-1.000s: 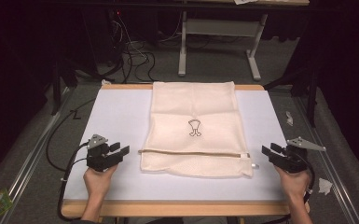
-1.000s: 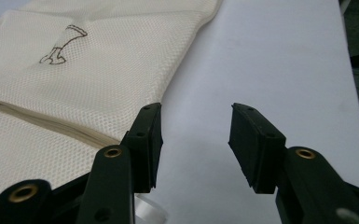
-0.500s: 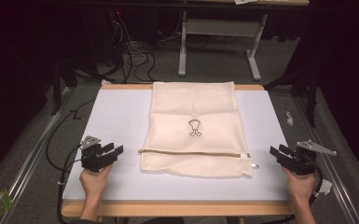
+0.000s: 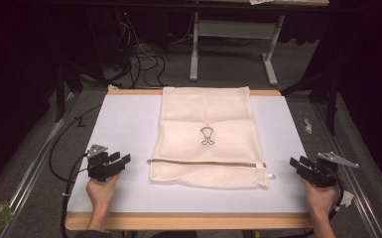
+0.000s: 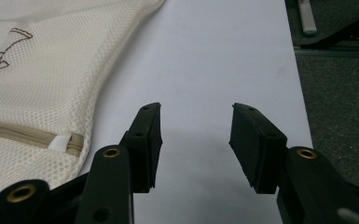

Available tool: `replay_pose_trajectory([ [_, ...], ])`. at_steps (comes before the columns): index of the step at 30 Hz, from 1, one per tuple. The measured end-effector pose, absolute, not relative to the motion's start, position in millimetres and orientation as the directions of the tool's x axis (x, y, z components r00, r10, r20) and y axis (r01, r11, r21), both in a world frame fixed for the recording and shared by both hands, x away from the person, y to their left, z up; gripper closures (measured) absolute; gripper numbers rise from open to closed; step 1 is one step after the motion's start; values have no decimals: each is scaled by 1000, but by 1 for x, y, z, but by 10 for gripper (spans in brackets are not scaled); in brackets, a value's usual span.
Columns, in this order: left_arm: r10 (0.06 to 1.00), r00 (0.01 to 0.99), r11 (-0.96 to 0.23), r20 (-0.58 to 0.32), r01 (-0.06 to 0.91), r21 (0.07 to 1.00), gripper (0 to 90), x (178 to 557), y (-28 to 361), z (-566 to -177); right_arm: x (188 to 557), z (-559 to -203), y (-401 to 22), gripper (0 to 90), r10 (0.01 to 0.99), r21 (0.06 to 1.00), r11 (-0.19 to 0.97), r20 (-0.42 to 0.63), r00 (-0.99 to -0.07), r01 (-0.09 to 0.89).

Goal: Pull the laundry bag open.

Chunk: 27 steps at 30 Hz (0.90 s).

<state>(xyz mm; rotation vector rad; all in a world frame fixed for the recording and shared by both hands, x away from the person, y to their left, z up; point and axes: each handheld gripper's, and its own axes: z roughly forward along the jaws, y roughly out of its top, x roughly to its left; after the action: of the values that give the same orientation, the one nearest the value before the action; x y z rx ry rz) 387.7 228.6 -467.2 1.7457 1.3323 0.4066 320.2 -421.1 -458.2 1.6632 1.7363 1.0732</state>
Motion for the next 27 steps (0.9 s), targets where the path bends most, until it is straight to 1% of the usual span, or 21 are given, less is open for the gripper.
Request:
replay_pose_trajectory([
  [6, 907, 356, -48, -224, 617, 785, 500, 392, 225, -472, 324, -462, -421, 527, 982, 810, -53, 148, -116, 584],
  [8, 916, 347, -63, -201, 619, 783, 499, 393, 224, -473, 328, -465, -420, 523, 985, 807, -59, 142, -96, 588],
  [14, 927, 331, -69, -176, 612, 788, 494, 395, 221, -477, 332, -468, -416, 517, 988, 807, -50, 128, -91, 588],
  [19, 934, 327, -90, -143, 605, 791, 487, 396, 218, -483, 334, -473, -414, 494, 989, 807, -32, 110, -97, 590],
  [27, 935, 328, -93, -138, 601, 793, 467, 396, 217, -485, 333, -473, -413, 483, 990, 815, -28, 104, -99, 579],
])
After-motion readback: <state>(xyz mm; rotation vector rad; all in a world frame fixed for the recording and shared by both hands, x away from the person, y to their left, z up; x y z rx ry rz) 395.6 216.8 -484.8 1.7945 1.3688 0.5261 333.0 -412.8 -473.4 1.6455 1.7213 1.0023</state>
